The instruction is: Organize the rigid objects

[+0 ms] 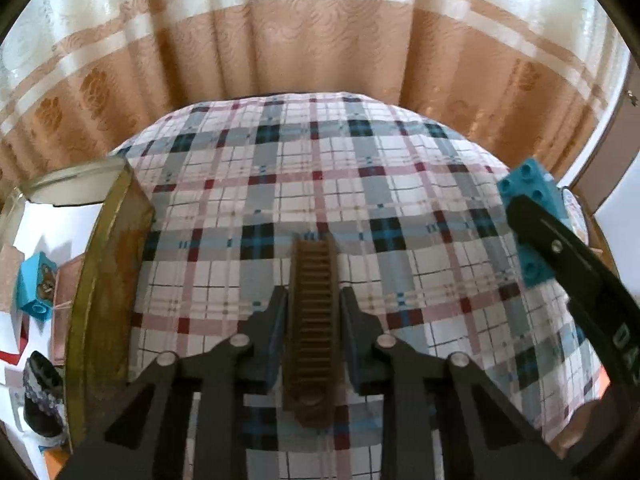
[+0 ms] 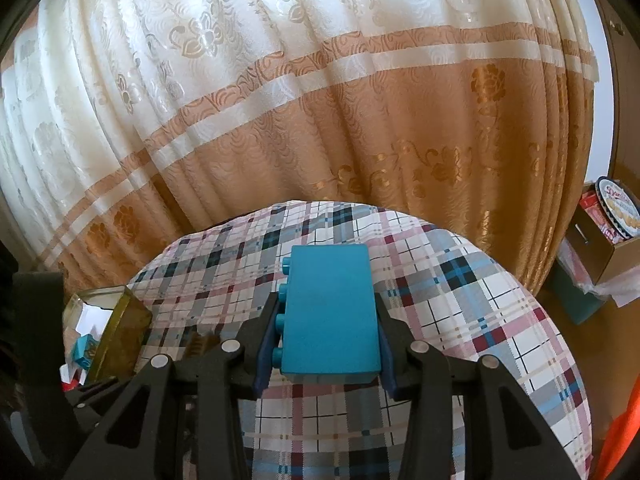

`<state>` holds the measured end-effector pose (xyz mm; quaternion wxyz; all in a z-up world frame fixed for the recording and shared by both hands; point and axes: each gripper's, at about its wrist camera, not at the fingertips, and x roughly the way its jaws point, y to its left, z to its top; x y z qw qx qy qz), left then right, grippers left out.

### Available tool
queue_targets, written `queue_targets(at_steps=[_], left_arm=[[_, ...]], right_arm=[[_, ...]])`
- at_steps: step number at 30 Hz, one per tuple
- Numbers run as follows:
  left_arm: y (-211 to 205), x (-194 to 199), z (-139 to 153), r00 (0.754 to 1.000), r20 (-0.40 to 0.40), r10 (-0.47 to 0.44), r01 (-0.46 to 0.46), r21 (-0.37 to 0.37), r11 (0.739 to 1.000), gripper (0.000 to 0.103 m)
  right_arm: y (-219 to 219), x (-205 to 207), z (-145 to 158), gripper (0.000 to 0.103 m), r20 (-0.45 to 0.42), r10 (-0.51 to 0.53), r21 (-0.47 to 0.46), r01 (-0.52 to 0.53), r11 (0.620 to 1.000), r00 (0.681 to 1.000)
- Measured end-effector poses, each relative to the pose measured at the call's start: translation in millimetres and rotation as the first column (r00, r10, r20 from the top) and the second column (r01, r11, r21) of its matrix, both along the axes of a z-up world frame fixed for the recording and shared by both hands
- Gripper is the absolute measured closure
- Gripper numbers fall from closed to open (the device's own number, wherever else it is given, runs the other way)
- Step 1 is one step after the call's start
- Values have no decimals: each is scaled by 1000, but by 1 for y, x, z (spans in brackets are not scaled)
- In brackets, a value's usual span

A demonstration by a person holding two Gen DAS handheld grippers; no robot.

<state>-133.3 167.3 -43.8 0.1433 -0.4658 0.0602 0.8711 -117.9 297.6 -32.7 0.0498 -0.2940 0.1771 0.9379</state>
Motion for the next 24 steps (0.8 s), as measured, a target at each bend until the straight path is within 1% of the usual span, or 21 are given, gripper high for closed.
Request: queue_targets(at_steps=[4,7,8,11,15,19,22,23,24], left_arm=[[-8,15,2,1000,6,3,-4,75,997,79],[-21,20,9,1000,-1,-1,1,105,994,79],[-25,21,11,1000,-11,-1,2,106,994,79],[-33,35,28,996,-85,-17,25,102,994,79],[-56,41,52,993,-121,-16,34,150,988,79],[-80,47,72,986,-164,2,26,165,986,79],[-101,47,81,983,-183,31,0,170,985,79],[-110,32,78,982,-186,37,-6,166,986,79],[-117,28,78,980,-195,44,-13,158,987,79]], right_arm=[[-2,0,0,58,0,-5,24,5,1000,1000],[-5,-1,0,58,0,-3,44,3,999,1000],[-6,0,1,58,-2,-2,50,2,999,1000],[-10,2,4,58,-24,5,73,-3,997,1000],[-17,4,7,58,-27,12,93,-10,996,1000],[-34,10,15,58,-38,31,102,-27,994,999],[-57,9,21,58,-34,78,109,-74,991,996],[-65,8,22,58,-34,94,108,-90,990,995],[-72,7,23,58,-35,107,103,-102,989,994]])
